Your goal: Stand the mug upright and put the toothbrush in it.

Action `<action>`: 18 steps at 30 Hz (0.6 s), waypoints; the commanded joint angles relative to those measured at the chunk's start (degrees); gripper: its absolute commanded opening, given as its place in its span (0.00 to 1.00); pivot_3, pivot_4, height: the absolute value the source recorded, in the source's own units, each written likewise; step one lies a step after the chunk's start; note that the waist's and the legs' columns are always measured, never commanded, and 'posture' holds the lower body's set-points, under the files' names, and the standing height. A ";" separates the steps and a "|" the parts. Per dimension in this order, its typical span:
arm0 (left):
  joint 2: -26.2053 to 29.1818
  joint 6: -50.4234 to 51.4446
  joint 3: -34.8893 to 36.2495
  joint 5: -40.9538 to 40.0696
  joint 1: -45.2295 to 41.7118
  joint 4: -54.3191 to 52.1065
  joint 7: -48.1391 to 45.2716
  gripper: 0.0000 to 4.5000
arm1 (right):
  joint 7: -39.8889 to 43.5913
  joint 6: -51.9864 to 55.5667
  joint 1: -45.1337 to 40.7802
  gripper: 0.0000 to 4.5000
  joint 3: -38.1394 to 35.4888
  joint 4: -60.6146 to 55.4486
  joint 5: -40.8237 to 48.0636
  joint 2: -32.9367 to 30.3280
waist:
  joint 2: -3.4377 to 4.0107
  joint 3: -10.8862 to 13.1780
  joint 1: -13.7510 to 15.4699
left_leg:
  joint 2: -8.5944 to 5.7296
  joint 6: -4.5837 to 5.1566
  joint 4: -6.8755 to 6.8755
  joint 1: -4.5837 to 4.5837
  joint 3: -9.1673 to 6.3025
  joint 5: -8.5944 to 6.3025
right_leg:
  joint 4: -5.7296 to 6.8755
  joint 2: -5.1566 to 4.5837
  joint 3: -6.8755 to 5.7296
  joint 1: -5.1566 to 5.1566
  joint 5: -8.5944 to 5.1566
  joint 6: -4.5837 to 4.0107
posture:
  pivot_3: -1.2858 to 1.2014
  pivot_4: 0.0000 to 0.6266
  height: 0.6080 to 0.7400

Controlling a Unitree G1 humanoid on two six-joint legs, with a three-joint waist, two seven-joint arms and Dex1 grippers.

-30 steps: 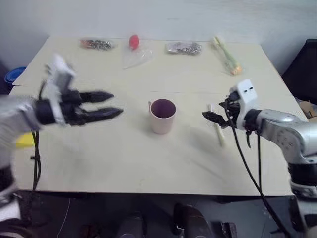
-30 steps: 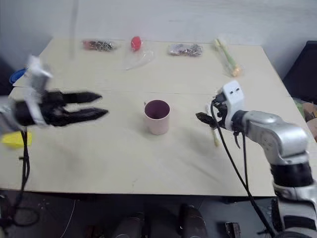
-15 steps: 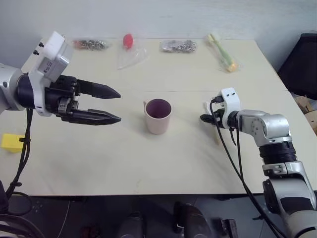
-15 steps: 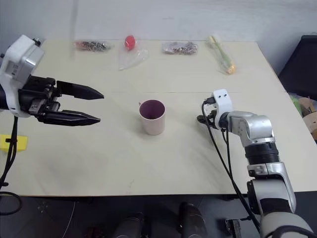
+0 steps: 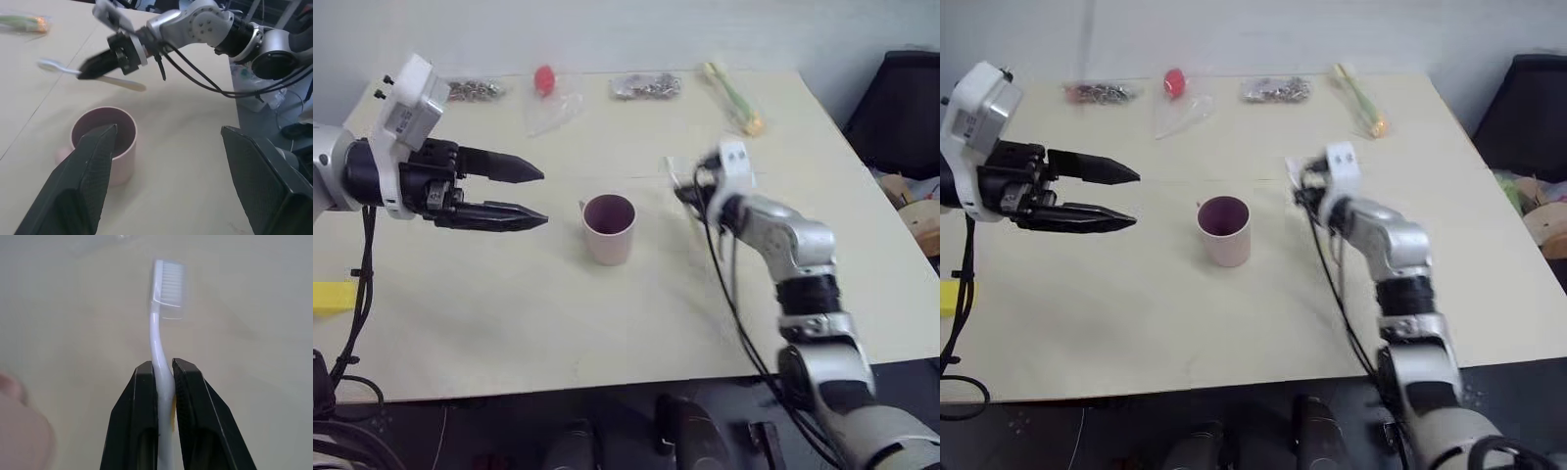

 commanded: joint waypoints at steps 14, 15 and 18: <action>0.99 -0.75 7.19 -0.63 3.62 -2.64 4.91 0.80 | -1.57 -15.93 2.93 0.11 4.72 -3.01 -1.31 15.37 | -0.03 -0.02 -0.11 | -0.17 0.00 0.14 -0.14 0.02 0.00 | 0.24 -0.11 -0.10 0.02 -0.03 -0.04 | 0.52 0.24 1.00; 0.82 -0.75 7.37 -0.81 3.53 -2.58 5.09 0.80 | -1.56 -16.93 3.46 0.20 4.56 -3.32 -1.41 15.37 | -0.03 -0.01 -0.16 | -0.16 0.00 0.14 -0.14 0.03 0.00 | 0.24 -0.11 -0.10 0.02 -0.03 -0.04 | 0.52 0.24 1.00; 0.96 -0.27 7.78 -1.15 3.80 -2.24 5.37 0.80 | 0.30 -18.65 6.43 0.42 5.85 -7.91 -2.33 13.45 | -0.03 -0.01 -0.14 | -0.16 0.00 0.13 -0.14 0.03 0.00 | 0.24 -0.10 -0.10 0.01 -0.03 -0.04 | 0.52 0.24 1.00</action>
